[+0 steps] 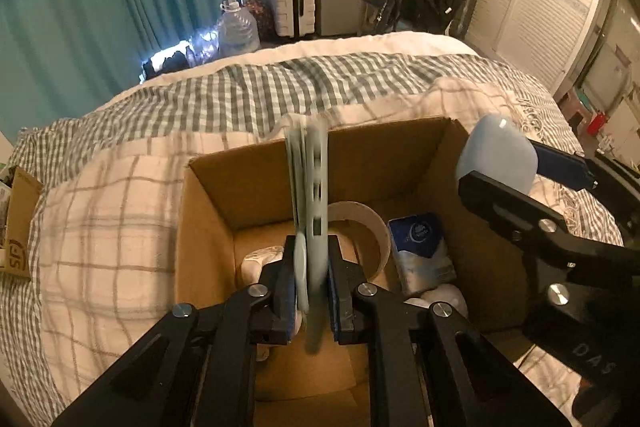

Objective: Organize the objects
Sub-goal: 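Lower the clip and earbud case into the cardboard box and release both, then grasp the blue-labelled cotton swab jar with the left tool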

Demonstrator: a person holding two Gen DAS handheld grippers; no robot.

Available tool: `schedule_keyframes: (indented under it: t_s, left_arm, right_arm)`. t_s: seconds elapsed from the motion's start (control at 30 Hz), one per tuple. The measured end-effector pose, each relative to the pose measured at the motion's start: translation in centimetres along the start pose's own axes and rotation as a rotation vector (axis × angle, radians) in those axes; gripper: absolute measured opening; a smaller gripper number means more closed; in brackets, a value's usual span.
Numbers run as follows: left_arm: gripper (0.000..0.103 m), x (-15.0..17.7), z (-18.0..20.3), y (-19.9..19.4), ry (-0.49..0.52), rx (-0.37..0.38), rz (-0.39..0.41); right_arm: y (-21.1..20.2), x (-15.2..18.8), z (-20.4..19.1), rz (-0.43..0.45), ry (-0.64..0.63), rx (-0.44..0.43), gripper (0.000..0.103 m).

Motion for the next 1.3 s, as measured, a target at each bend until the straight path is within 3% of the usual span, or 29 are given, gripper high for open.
schedule_keyframes:
  t_s: [0.07,0.1,0.17,0.27,0.43,0.6,0.73,0.93,1.1,1.2,1.3]
  left_arm:
    - [0.029,0.2,0.0,-1.1,0.008,0.0,0.01]
    - [0.048,0.5,0.0,-2.0,0.002,-0.019,0.019]
    - [0.073,1.1,-0.1,-4.1,-0.017,-0.051,0.058]
    - [0.078,2.8,-0.3,-8.3,-0.037,-0.044,0.123]
    - [0.097,6.3,-0.4,-14.0,-0.077,-0.083,0.206]
    - [0.103,10.9,-0.7,-17.4,-0.103,-0.103,0.274]
    - [0.103,14.7,-1.2,-16.6,-0.122,-0.116,0.27]
    - [0.103,20.4,-2.5,-12.4,-0.205,-0.173,0.282]
    - [0.103,23.2,-3.5,-5.7,-0.261,-0.215,0.186]
    - [0.103,24.0,-4.0,-2.6,-0.27,-0.181,0.112]
    - [0.103,24.0,-4.1,-1.1,-0.272,-0.149,0.086]
  right_arm:
    - [-1.5,0.2,-0.3,0.028,-0.014,0.025,0.065]
    - [-2.8,0.4,-0.3,0.051,-0.016,0.042,0.069]
    - [-5.2,0.8,-0.1,0.077,-0.013,0.044,0.07]
    - [-9.2,1.5,-0.4,0.11,-0.014,0.054,0.074]
    - [-15.4,4.0,-1.3,0.158,-0.019,0.093,0.087]
    - [-18.9,7.6,-2.6,0.171,-0.026,0.121,0.094]
    - [-19.0,11.2,-3.4,0.156,-0.018,0.11,0.099]
    - [-14.2,16.0,-4.0,0.049,0.034,0.058,0.103]
    - [-7.9,17.9,-5.1,-0.038,0.047,0.071,0.103]
    - [-5.4,18.6,-5.9,-0.042,0.055,0.034,0.103]
    - [-3.3,19.0,-6.7,-0.058,0.033,0.017,0.103]
Point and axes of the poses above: each gripper's, at about its wrist camera, not at the fingertips, and y roughly the way its jaws point, z to its right, x to its underside, the point moved 2 cm from there along y, roughly the way its jaws point, and after that the axes turned 15 degrees about -z, right-handed, at the moved point
